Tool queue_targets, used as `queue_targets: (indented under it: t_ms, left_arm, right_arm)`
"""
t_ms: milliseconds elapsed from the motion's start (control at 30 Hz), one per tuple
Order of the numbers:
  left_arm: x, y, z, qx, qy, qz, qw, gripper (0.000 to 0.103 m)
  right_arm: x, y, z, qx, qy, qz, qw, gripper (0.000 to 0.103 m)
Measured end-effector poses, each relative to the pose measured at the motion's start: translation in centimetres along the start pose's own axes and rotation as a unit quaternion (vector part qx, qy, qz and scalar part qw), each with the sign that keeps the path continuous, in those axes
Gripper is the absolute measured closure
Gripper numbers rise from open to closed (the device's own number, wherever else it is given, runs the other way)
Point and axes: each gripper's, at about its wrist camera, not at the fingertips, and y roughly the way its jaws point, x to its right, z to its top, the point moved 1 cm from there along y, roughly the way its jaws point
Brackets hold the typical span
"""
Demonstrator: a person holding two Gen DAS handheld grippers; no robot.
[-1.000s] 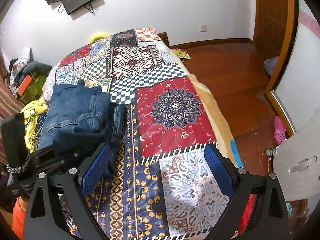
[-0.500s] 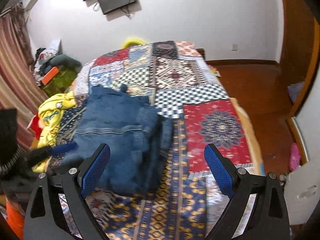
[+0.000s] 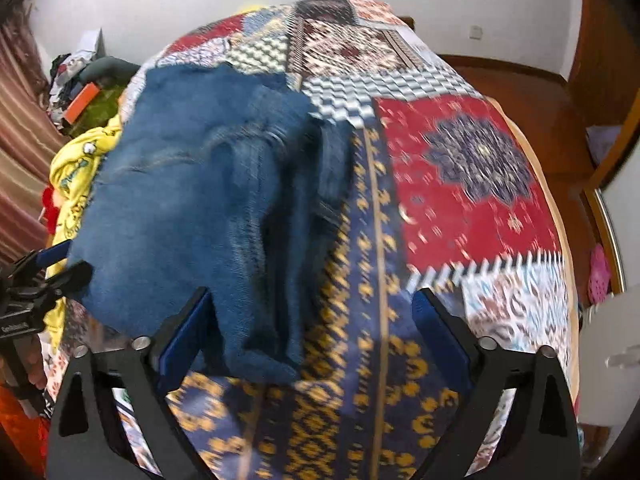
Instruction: Fold large clothes
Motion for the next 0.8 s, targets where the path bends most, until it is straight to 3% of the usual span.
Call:
queue_targets:
  t_ms: [233, 400, 500, 667, 800]
  left_arm:
    - [-0.5, -1.6, -0.3, -0.002, 0.009, -0.012, 0.9999, 0.001]
    - [-0.9, -4.0, 0.9, 0.021, 0.045, 0.032, 0.9982, 0.001]
    - [-2.0, -5.5, 2.3, 0.043, 0.037, 0.038, 0.9977, 0.001]
    - [-3.4, -6.5, 5.1, 0.070, 0.019, 0.030, 0.9969, 0.001]
    - [-4.1, -4.9, 7.1, 0.061, -0.003, -0.005, 0.9981, 0.001]
  right_arm:
    - [0.8, -1.8, -1.0, 0.002, -0.007, -0.011, 1.000, 0.003]
    - [-0.4, -3.8, -0.3, 0.028, -0.041, -0.043, 0.998, 0.002]
    - [-1.0, -4.8, 0.8, 0.052, -0.058, -0.048, 0.996, 0.002]
    - [-2.2, -6.2, 3.4, 0.093, -0.069, -0.017, 0.993, 0.001]
    - [-2.1, -4.8, 5.6, 0.084, -0.045, 0.049, 0.994, 0.001]
